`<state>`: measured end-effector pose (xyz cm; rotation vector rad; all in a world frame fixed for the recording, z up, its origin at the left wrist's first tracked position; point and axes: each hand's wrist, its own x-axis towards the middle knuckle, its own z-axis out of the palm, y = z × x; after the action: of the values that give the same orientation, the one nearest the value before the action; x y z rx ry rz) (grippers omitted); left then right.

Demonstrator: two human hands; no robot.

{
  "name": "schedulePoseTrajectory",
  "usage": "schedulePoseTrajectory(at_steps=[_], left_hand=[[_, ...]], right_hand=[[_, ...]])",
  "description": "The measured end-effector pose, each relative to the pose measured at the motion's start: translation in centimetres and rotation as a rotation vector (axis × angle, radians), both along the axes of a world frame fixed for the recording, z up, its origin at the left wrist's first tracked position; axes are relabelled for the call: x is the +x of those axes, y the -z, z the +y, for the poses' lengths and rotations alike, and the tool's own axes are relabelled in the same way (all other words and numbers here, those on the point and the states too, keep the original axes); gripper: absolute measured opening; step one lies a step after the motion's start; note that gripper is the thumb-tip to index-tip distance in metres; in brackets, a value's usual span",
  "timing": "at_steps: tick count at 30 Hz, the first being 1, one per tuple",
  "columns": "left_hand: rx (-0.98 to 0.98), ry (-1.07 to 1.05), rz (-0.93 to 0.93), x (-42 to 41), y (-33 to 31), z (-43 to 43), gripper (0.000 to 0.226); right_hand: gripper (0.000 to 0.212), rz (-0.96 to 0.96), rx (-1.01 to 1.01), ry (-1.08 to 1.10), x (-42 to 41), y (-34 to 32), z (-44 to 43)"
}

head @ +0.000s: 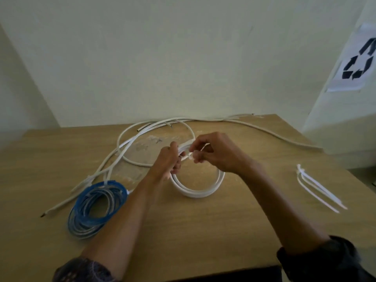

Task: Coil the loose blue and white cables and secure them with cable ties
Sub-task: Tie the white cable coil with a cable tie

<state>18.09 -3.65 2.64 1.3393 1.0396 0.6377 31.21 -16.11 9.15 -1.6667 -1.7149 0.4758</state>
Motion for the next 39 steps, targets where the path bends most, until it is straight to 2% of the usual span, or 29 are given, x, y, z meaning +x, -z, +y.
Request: schedulePoseTrajectory(at_steps=[2, 7, 9, 12, 16, 19, 21, 26, 31, 35, 39], left_hand=[[0.026, 0.009, -0.007, -0.4, 0.1, 0.0, 0.030], [0.029, 0.045, 0.035, -1.0, -0.1, -0.1, 0.041], [0.032, 0.062, 0.039, -1.0, -0.2, -0.2, 0.045], [0.054, 0.083, -0.037, -1.0, -0.7, -0.4, 0.030], [0.233, 0.085, -0.083, -0.5, -1.5, -1.5, 0.029], [0.413, 0.055, -0.019, 0.1, -2.3, -1.5, 0.035], [0.498, 0.072, 0.013, 0.1, -3.1, -1.2, 0.038], [0.545, 0.106, -0.033, -0.7, -4.0, -1.1, 0.034], [0.533, 0.101, -0.063, -1.2, -3.9, -1.7, 0.036], [0.512, 0.125, -0.042, -1.3, -3.9, -1.8, 0.037], [0.493, 0.118, -0.033, -1.2, -3.9, -1.9, 0.042]], right_hand=[[0.012, -0.094, 0.057, 0.035, -0.4, 2.5, 0.9], [0.013, -0.275, 0.274, 0.021, -1.1, 6.2, 1.3], [0.015, -0.265, 0.314, 0.028, -1.1, 6.7, 1.3], [0.016, -0.152, 0.397, 0.060, -0.9, 6.3, 1.5], [0.022, 0.006, 0.484, 0.180, -0.6, 4.6, 1.9], [0.024, -0.099, 0.527, 0.233, -0.9, 3.2, 2.6], [0.026, -0.126, 0.518, 0.233, -0.6, 2.1, 3.3], [0.022, 0.140, 0.412, 0.197, -0.1, 1.5, 4.3], [0.031, 0.112, 0.353, 0.245, 0.5, 2.3, 4.2], [0.014, 0.060, 0.311, 0.191, 0.5, 2.0, 4.1], [0.002, 0.185, 0.328, 0.138, 0.6, 1.8, 4.3]])
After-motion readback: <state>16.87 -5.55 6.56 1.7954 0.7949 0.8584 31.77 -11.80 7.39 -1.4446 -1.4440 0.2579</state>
